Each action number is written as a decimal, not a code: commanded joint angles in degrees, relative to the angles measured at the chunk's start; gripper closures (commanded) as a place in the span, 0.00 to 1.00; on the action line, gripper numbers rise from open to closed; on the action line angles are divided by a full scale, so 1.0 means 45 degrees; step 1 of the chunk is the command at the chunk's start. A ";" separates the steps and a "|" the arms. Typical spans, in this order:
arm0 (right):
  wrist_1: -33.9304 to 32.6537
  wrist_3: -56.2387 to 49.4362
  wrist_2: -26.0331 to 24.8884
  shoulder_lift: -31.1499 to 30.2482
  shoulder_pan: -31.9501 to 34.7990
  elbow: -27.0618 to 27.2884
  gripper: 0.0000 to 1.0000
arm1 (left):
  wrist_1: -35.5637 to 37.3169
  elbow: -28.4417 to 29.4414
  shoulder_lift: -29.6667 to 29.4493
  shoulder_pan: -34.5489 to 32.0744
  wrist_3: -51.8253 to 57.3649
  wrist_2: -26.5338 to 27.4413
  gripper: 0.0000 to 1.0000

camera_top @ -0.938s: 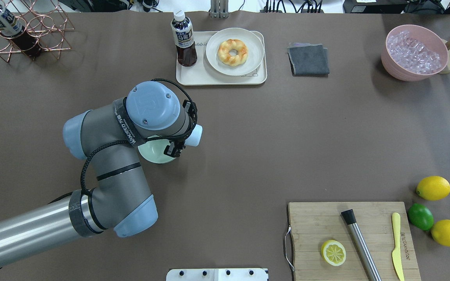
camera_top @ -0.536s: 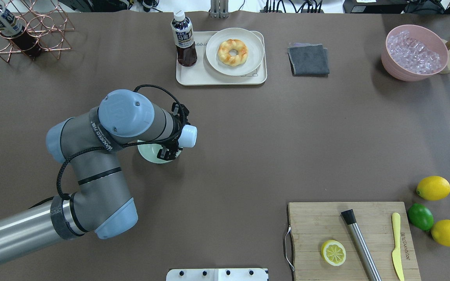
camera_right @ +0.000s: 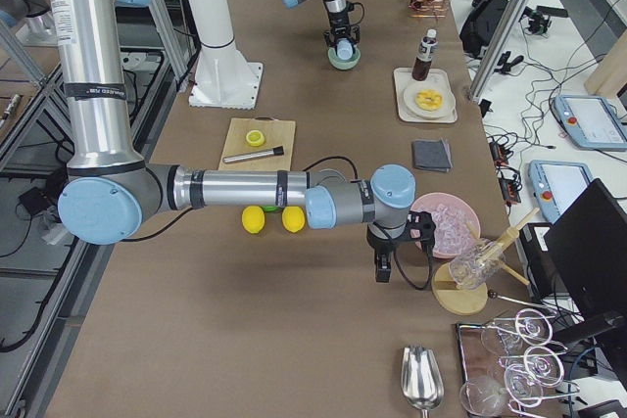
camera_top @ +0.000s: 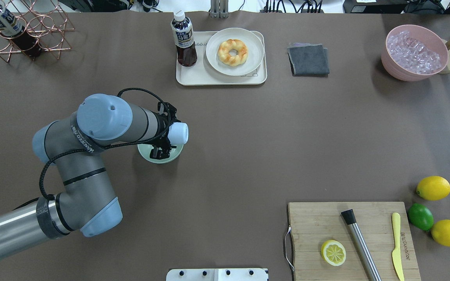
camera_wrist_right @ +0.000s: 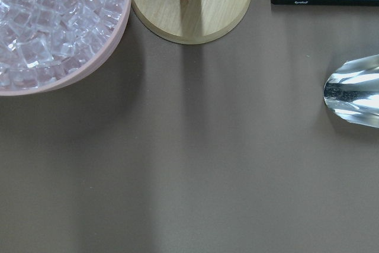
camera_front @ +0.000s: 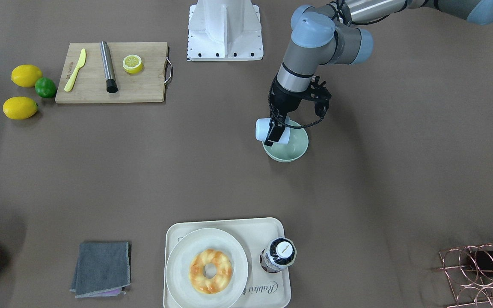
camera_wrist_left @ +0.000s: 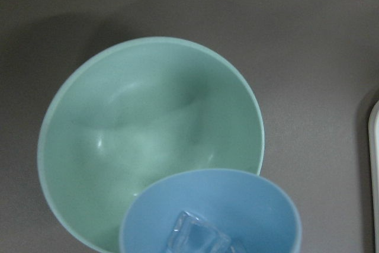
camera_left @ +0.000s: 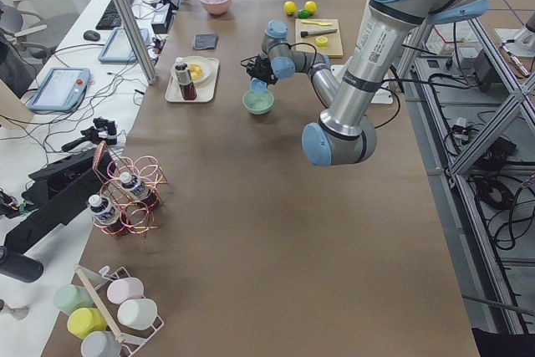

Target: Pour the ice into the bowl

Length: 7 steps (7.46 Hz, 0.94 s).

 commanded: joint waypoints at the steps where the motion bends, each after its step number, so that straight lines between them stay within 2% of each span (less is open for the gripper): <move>1: -0.0235 -0.0019 0.0004 0.0095 -0.0019 -0.0081 0.01 | -0.2231 0.0067 0.1009 0.0036 -0.1312 0.0085 0.41; 3: -0.0355 -0.0136 0.0004 0.0095 -0.0078 -0.0120 0.01 | -0.3152 0.0126 0.1110 0.0057 -0.2167 0.0163 0.41; 7: -0.0355 -0.0137 0.0004 0.0115 -0.0097 -0.0082 0.01 | -0.4190 0.0185 0.1130 0.0193 -0.3401 0.1391 0.41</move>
